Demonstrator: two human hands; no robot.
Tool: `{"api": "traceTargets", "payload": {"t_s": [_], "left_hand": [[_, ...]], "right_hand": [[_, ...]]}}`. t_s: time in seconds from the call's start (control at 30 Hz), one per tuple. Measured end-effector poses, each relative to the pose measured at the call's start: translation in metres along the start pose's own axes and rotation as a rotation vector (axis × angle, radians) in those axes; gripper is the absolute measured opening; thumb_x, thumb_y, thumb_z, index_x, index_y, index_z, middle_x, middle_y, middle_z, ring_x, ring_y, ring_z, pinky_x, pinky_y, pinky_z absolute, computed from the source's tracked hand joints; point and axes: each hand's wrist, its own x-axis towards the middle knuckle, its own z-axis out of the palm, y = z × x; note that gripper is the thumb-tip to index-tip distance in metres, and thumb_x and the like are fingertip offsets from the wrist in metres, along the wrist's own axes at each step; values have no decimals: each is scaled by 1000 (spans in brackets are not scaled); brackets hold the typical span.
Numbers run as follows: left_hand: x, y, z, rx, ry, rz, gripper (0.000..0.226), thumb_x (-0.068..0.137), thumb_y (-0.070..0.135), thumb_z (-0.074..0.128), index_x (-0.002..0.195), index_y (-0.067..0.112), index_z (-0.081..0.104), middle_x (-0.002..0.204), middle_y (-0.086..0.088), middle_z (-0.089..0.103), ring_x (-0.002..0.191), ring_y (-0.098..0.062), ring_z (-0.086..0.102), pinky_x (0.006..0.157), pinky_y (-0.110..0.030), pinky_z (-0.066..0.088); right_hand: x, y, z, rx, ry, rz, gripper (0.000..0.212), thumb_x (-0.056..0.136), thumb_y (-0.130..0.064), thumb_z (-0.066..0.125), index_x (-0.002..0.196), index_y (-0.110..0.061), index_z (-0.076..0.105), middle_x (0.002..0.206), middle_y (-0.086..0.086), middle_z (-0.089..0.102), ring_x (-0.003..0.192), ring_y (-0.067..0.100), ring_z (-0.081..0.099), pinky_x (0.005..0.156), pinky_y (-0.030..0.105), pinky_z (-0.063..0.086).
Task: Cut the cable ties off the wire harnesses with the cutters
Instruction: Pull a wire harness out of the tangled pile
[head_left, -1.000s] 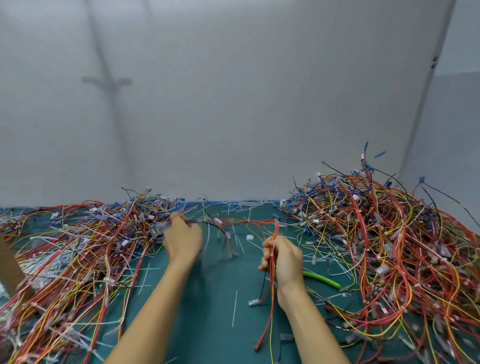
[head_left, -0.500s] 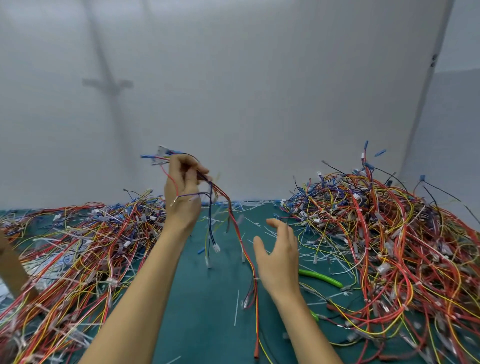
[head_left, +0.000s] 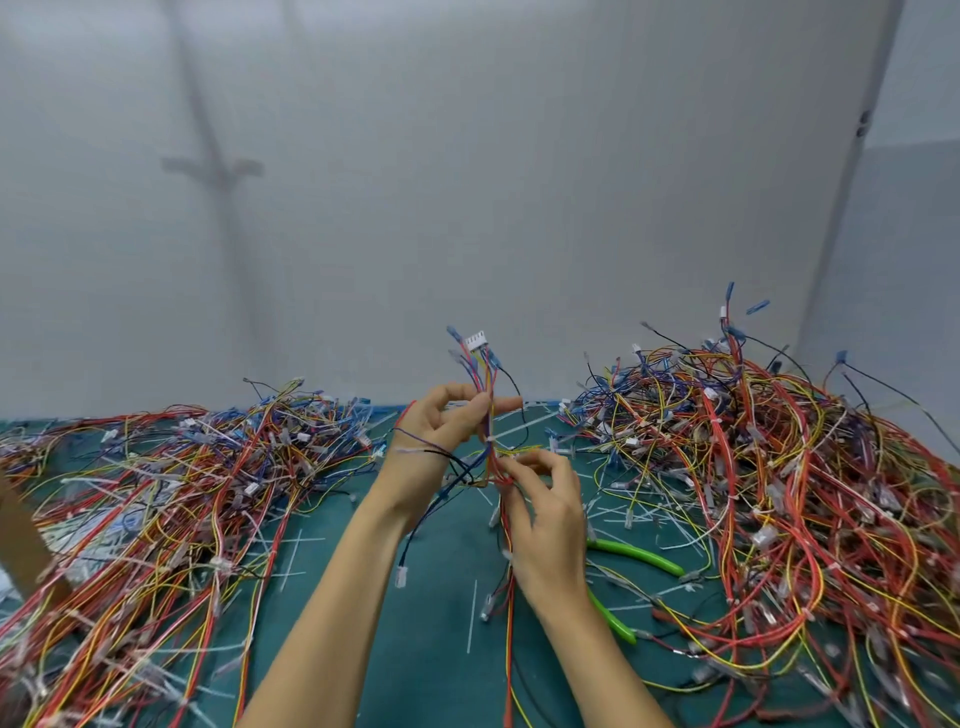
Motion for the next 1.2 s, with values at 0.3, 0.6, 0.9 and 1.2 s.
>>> {"api": "traceTargets", "payload": {"t_s": [0.3, 0.6, 0.9, 1.2], "left_hand": [[-6, -3, 8, -49, 140, 72, 22, 94, 26, 55, 108, 15, 69, 87, 0, 76, 93, -7, 69, 82, -13, 47], [-6, -11, 10, -87, 157, 34, 30, 102, 18, 46, 125, 31, 61, 75, 5, 65, 73, -3, 57, 68, -14, 47], [-8, -18, 11, 56, 524, 43, 26, 97, 14, 57, 85, 31, 73, 74, 2, 66, 62, -5, 51, 67, -26, 44], [-19, -30, 11, 133, 546, -103, 34, 96, 20, 54, 64, 21, 66, 71, 2, 60, 65, -14, 49, 66, -32, 44]], "right_hand": [[2, 0, -5, 18, 55, -56, 32, 92, -43, 56, 80, -17, 73, 74, -9, 66, 73, 15, 54, 65, 26, 40], [-3, -2, -1, 15, -72, -54, 43, 92, -51, 49, 75, -18, 71, 66, -7, 64, 76, 21, 50, 67, 34, 42], [5, -10, -5, 203, -11, 211, 14, 87, -41, 69, 75, -38, 76, 55, -5, 64, 53, 13, 61, 57, 39, 51], [15, -21, -14, 598, -44, 444, 22, 91, -21, 65, 74, -17, 77, 67, 1, 73, 61, 7, 62, 61, 19, 50]]}}
